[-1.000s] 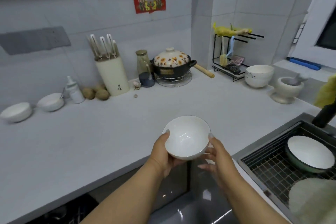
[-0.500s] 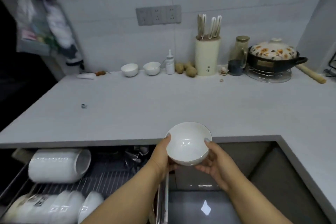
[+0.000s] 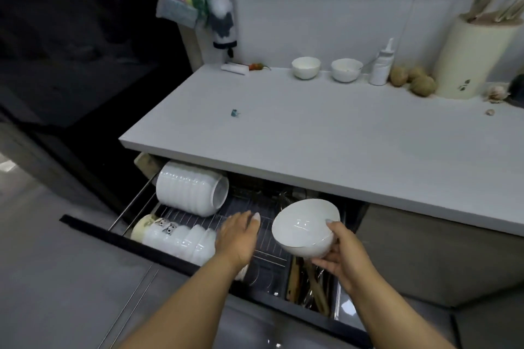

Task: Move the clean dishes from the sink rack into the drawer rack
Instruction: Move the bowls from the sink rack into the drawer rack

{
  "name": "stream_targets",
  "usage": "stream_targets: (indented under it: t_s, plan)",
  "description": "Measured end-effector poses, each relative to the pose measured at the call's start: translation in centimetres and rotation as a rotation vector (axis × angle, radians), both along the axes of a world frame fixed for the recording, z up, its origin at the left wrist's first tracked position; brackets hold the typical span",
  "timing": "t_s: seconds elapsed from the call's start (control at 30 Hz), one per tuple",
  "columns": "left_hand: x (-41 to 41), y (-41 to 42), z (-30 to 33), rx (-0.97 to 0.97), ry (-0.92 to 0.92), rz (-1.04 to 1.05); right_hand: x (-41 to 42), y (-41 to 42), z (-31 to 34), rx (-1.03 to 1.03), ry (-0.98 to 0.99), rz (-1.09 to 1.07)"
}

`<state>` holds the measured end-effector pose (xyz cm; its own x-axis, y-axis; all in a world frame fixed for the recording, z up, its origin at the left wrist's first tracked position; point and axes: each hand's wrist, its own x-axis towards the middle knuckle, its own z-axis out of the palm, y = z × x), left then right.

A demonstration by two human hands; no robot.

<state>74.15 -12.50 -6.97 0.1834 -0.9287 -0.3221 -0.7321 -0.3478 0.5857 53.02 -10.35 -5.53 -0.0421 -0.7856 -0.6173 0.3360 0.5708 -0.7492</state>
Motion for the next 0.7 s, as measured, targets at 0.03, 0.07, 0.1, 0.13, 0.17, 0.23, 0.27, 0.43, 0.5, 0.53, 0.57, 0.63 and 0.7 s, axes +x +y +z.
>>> stream_targets:
  t_s: [0.03,0.07,0.1,0.13,0.17,0.23,0.27,0.43,0.5,0.53,0.57,0.63,0.7]
  plan:
    - [1.6,0.4,-0.7,0.027,-0.118,-0.019,1.0,-0.2,-0.6,0.013,0.018,0.011]
    - [3.1,0.7,-1.7,0.065,-0.206,-0.026,2.0,-0.5,-1.4,0.025,0.042,0.026]
    - [4.4,1.0,-2.5,0.093,-0.282,-0.046,2.9,-0.8,-2.1,0.039,0.069,0.042]
    - [5.4,1.3,-3.1,0.122,-0.337,-0.066,3.7,-1.1,-3.0,0.052,0.099,0.053]
    - [6.1,1.5,-3.7,0.147,-0.38,-0.089,4.4,-1.4,-3.8,0.065,0.125,0.063]
    - [7.2,1.8,-4.7,0.18,-0.441,-0.143,5.8,-2.1,-5.6,0.088,0.197,0.089]
    - [7.7,1.9,-5.2,0.182,-0.471,-0.173,6.4,-2.5,-6.4,0.104,0.239,0.101]
    - [8.5,1.3,-6.7,0.048,-0.615,-0.457,8.8,-4.5,-10.0,0.146,0.51,0.233]
    - [8.7,0.7,-7.0,0.015,-0.61,-0.582,9.6,-5.2,-11.4,0.155,0.608,0.309]
    - [8.9,0.5,-7.1,0.003,-0.598,-0.614,10.1,-5.6,-12.1,0.165,0.637,0.35]
    - [9.1,0.3,-7.3,-0.003,-0.582,-0.626,10.7,-5.8,-12.5,0.172,0.663,0.395]
    - [9.3,0.3,-7.6,-0.009,-0.55,-0.63,11.9,-6.3,-13.1,0.194,0.698,0.466]
    - [9.4,0.3,-7.6,-0.011,-0.531,-0.628,13.0,-6.6,-13.8,0.232,0.707,0.506]
